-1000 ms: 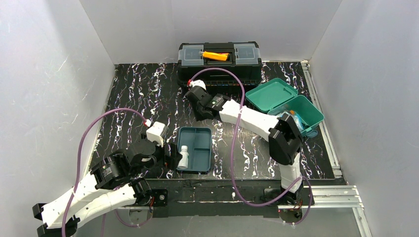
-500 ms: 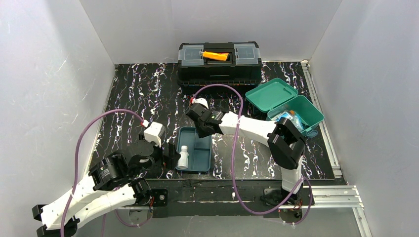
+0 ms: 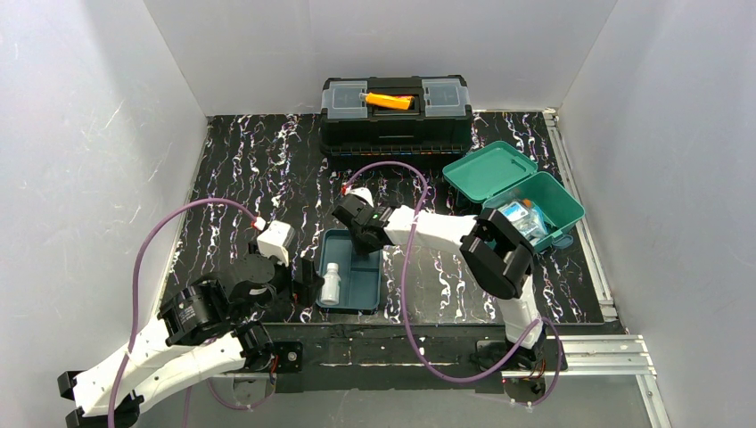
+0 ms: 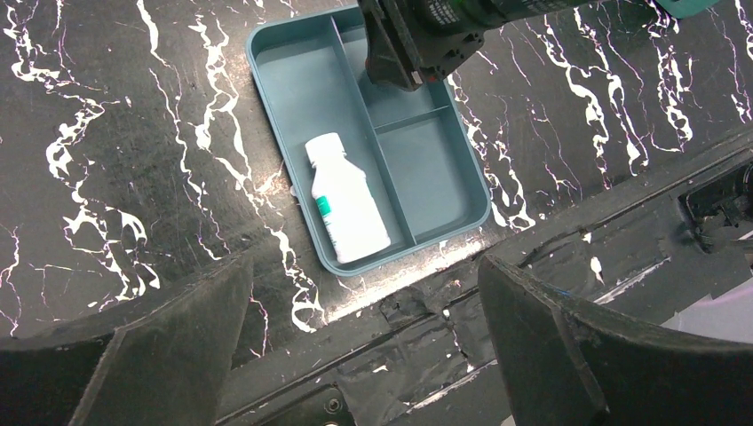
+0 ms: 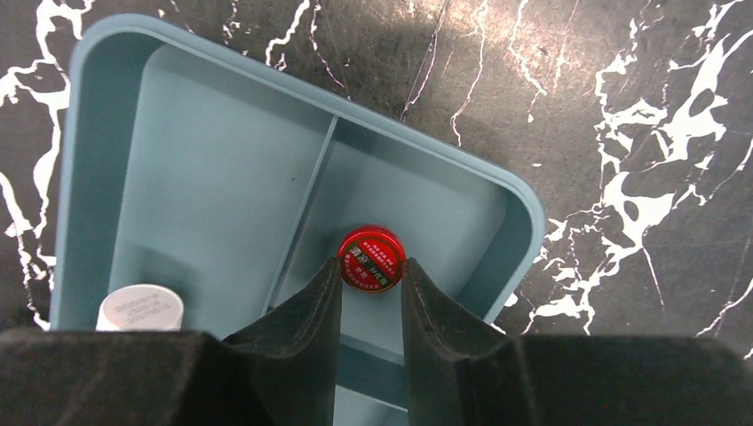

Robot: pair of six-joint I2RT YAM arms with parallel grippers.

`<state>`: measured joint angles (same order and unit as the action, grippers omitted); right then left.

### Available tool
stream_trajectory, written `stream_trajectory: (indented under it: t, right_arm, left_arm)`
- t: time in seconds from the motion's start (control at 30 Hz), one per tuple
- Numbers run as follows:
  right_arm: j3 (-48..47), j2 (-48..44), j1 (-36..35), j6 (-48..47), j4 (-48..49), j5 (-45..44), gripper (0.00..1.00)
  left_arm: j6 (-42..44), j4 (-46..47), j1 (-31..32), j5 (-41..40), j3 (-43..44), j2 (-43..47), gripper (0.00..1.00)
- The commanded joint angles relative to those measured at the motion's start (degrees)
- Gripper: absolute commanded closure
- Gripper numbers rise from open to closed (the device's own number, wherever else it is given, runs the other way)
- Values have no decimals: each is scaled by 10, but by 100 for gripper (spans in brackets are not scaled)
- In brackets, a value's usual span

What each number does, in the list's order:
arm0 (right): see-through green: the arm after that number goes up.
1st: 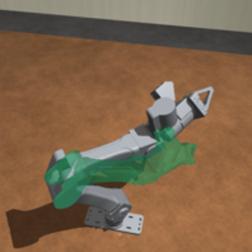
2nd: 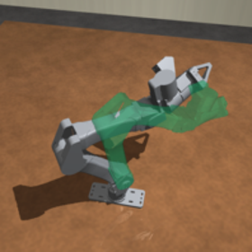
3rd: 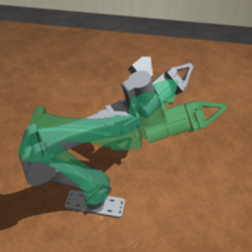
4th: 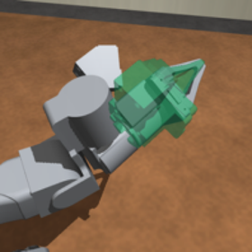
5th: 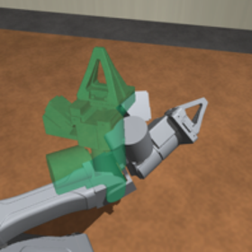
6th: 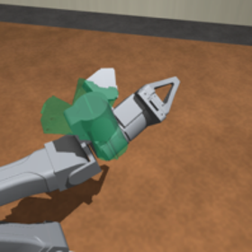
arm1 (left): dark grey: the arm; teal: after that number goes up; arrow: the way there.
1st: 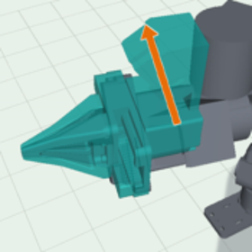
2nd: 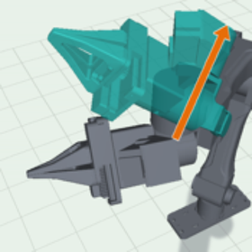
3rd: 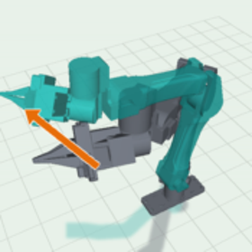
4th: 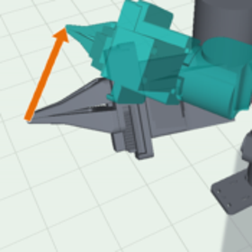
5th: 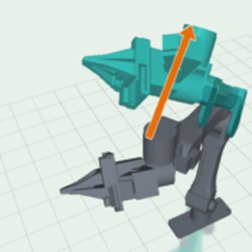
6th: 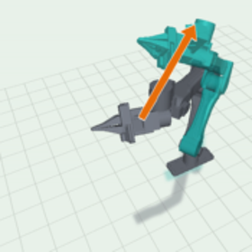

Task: Organize the medicine kit

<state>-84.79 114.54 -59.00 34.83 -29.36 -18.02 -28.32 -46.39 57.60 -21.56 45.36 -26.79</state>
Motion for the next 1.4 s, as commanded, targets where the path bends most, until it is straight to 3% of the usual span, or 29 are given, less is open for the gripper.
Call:
stream_trajectory:
  t: [0.0,0.1,0.3,0.47,0.87,1.17,1.37]
  right_arm:
    - [-14,13,-2,16,15,-3,79]
    - [-18,20,-2,18,12,0,74]
    - [-26,0,-1,13,4,-4,52]
    - [-36,-22,-2,6,-15,-15,40]
    - [12,-169,-7,-8,-48,-54,32]
    - [80,-328,-4,-20,-157,-168,20]
    - [158,-455,63,-35,-189,-181,15]
  left_arm:
    - [0,-6,1,-13,5,2,2]
    - [1,-5,1,-13,5,0,2]
    - [2,-6,2,-13,5,-3,2]
    - [3,-6,2,-14,6,-5,2]
    - [2,-9,1,-20,7,-6,2]
    - [3,-8,1,-20,6,-6,2]
    - [2,-3,2,-5,5,-5,2]
